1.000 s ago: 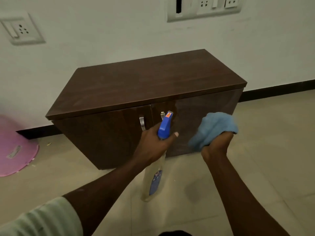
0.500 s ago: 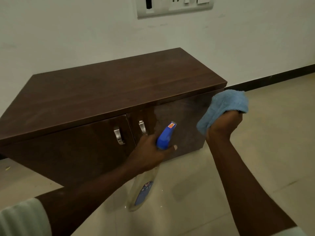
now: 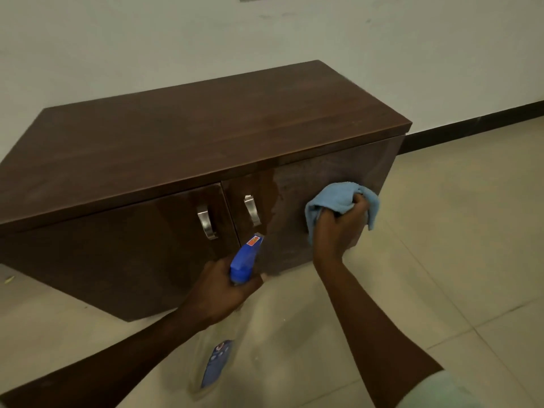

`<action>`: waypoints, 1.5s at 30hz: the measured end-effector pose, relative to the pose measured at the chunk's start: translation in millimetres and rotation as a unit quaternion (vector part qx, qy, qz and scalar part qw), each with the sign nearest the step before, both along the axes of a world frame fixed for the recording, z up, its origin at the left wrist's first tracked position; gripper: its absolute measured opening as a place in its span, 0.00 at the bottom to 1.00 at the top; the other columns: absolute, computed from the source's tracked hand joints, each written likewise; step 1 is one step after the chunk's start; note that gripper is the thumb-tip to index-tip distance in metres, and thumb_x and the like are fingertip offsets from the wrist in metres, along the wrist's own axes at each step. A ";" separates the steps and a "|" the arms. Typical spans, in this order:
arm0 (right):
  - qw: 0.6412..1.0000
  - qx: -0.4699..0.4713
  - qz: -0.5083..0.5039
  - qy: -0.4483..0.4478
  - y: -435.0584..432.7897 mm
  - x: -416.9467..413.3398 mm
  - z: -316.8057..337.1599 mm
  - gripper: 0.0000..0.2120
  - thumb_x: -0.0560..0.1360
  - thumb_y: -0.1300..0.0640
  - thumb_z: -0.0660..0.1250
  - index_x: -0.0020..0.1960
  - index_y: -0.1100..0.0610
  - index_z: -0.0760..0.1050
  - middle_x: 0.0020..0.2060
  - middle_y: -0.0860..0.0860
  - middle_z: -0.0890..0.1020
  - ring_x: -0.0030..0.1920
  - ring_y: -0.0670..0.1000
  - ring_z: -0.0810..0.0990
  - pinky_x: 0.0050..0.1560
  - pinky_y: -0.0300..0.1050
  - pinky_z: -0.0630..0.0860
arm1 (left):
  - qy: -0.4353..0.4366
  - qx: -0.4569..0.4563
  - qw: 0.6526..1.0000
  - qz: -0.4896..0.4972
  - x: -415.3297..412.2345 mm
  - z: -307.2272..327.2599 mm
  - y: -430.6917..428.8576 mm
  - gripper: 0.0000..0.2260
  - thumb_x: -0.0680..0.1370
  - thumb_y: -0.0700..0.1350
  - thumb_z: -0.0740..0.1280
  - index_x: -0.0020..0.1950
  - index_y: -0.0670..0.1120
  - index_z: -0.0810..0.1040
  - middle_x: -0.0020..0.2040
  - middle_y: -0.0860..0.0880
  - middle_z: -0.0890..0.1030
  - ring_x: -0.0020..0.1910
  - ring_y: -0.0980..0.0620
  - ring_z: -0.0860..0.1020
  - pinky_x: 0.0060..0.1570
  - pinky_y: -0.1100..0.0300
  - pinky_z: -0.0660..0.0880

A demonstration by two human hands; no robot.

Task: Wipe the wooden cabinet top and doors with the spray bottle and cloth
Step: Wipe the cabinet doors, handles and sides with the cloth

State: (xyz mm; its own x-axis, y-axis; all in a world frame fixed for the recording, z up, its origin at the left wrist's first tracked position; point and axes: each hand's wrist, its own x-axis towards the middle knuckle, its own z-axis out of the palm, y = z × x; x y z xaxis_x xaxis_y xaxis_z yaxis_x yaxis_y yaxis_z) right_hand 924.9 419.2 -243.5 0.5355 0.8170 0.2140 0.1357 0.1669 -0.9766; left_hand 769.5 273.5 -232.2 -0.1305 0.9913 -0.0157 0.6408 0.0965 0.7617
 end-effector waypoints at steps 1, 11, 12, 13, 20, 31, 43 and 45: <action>0.999 0.025 0.019 -0.043 -7.2 -8.2 -8.6 0.16 0.73 0.55 0.62 0.58 0.62 0.71 0.51 0.55 0.80 0.52 0.51 0.80 0.55 0.52 0.78 | 0.000 0.007 1.000 0.005 -3.4 0.5 -0.7 0.09 0.73 0.50 0.70 0.37 0.50 0.73 0.27 0.51 0.75 0.26 0.58 0.75 0.30 0.71 0.72; 0.993 0.085 0.015 -0.077 -14.7 -13.5 -1.0 0.17 0.75 0.56 0.60 0.59 0.64 0.74 0.54 0.56 0.79 0.56 0.52 0.78 0.60 0.39 0.73 | -0.008 0.045 0.999 0.026 -17.5 6.0 0.0 0.12 0.68 0.61 0.64 0.39 0.52 0.73 0.30 0.50 0.76 0.30 0.56 0.76 0.31 0.69 0.73; 0.995 0.082 -0.027 -0.044 -7.8 -11.7 12.9 0.18 0.76 0.55 0.60 0.61 0.65 0.73 0.56 0.57 0.78 0.57 0.52 0.77 0.60 0.36 0.72 | -0.013 0.045 0.999 0.022 -16.4 6.4 0.0 0.13 0.68 0.61 0.64 0.40 0.52 0.73 0.30 0.50 0.76 0.30 0.56 0.76 0.30 0.70 0.73; 0.995 0.087 -0.047 -0.022 -4.9 -14.6 25.8 0.18 0.76 0.56 0.61 0.62 0.65 0.72 0.56 0.58 0.77 0.57 0.51 0.76 0.60 0.34 0.71 | -0.018 0.044 0.999 0.018 -15.7 7.0 0.0 0.14 0.67 0.62 0.63 0.40 0.52 0.73 0.30 0.50 0.76 0.30 0.56 0.76 0.30 0.70 0.73; 0.953 0.213 0.116 -0.183 -31.1 -34.6 36.6 0.16 0.74 0.59 0.69 0.60 0.65 0.76 0.60 0.63 0.69 0.63 0.57 0.72 0.64 0.51 0.71 | -0.017 0.063 0.998 -0.007 -10.5 7.0 2.1 0.20 0.68 0.66 0.65 0.40 0.49 0.75 0.31 0.47 0.77 0.30 0.50 0.76 0.31 0.66 0.72; 0.966 0.178 0.111 -0.148 -37.4 -35.4 41.6 0.19 0.73 0.67 0.65 0.63 0.67 0.72 0.61 0.63 0.73 0.64 0.54 0.72 0.66 0.34 0.67 | -0.006 0.084 0.996 -0.004 -15.7 3.5 -10.5 0.15 0.69 0.65 0.66 0.39 0.55 0.72 0.28 0.51 0.74 0.29 0.57 0.75 0.32 0.70 0.71; 0.974 0.157 0.035 -0.160 -8.4 -1.6 29.2 0.13 0.75 0.62 0.64 0.58 0.68 0.75 0.54 0.64 0.76 0.56 0.53 0.75 0.61 0.40 0.72 | 0.021 0.063 0.998 -0.003 -17.7 0.3 -14.2 0.13 0.71 0.62 0.68 0.41 0.54 0.72 0.30 0.53 0.74 0.31 0.58 0.76 0.31 0.68 0.70; 0.971 0.146 0.064 -0.176 -19.5 -12.8 14.6 0.13 0.74 0.63 0.63 0.57 0.65 0.75 0.55 0.62 0.75 0.56 0.55 0.76 0.60 0.42 0.73 | 0.010 0.054 0.998 -0.008 -19.6 -0.5 -16.1 0.18 0.69 0.65 0.67 0.42 0.51 0.74 0.30 0.52 0.75 0.31 0.53 0.77 0.33 0.65 0.72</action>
